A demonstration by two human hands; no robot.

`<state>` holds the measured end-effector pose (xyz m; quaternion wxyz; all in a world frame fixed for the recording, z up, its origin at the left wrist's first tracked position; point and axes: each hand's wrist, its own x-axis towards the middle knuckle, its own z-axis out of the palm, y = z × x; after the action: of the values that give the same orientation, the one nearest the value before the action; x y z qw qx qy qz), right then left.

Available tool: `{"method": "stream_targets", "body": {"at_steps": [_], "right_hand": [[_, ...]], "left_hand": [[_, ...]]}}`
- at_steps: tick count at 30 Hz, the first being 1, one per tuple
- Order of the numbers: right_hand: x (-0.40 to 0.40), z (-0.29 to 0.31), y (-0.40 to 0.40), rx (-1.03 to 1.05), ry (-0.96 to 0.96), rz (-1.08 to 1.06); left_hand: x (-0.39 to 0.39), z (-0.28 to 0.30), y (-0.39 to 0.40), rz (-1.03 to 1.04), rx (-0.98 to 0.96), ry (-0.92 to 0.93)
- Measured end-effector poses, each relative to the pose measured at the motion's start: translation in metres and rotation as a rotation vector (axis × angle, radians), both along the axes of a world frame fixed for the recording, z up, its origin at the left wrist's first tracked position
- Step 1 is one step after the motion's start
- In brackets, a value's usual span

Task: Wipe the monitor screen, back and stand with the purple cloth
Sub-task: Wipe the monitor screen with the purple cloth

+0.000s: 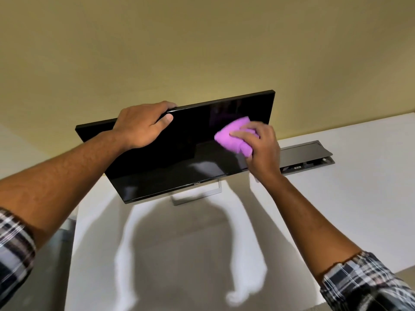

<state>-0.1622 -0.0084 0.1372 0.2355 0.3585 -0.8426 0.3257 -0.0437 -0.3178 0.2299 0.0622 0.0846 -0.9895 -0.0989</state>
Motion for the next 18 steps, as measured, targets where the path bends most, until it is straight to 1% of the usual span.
{"method": "stream_targets", "body": {"at_steps": [2, 3, 5, 7, 10, 12, 14, 15, 16, 17, 18], "right_hand": [[-0.004, 0.031, -0.029, -0.131, 0.090, -0.065], [-0.006, 0.040, -0.041, -0.150, 0.117, -0.080], [-0.009, 0.039, -0.057, -0.101, 0.125, -0.086], [-0.005, 0.013, -0.056, 0.010, 0.080, -0.076], [0.010, -0.053, -0.035, 0.212, -0.133, -0.039], [0.018, -0.098, -0.014, 0.457, -0.323, 0.003], [0.029, -0.122, 0.004, 0.758, -0.470, 0.147], [0.033, -0.128, 0.010, 0.842, -0.535, 0.233], [0.036, -0.127, 0.014, 0.880, -0.544, 0.301], [0.038, -0.119, 0.016, 0.860, -0.533, 0.316], [0.040, -0.104, 0.014, 0.799, -0.489, 0.288]], "left_hand": [[0.000, 0.001, 0.001, 0.003, 0.004, 0.001], [0.001, 0.002, 0.002, 0.005, 0.010, 0.000], [0.002, 0.003, 0.001, 0.015, 0.034, -0.006], [0.001, 0.005, 0.001, 0.033, 0.063, -0.013], [-0.003, 0.006, 0.002, 0.045, 0.080, -0.023], [-0.003, 0.006, 0.003, 0.042, 0.068, -0.027], [-0.001, 0.006, 0.003, 0.041, 0.061, -0.036], [0.000, 0.006, 0.003, 0.041, 0.066, -0.039], [0.000, 0.006, 0.003, 0.039, 0.074, -0.042], [-0.001, 0.006, 0.002, 0.038, 0.082, -0.045], [-0.001, 0.006, 0.002, 0.037, 0.086, -0.048]]}}
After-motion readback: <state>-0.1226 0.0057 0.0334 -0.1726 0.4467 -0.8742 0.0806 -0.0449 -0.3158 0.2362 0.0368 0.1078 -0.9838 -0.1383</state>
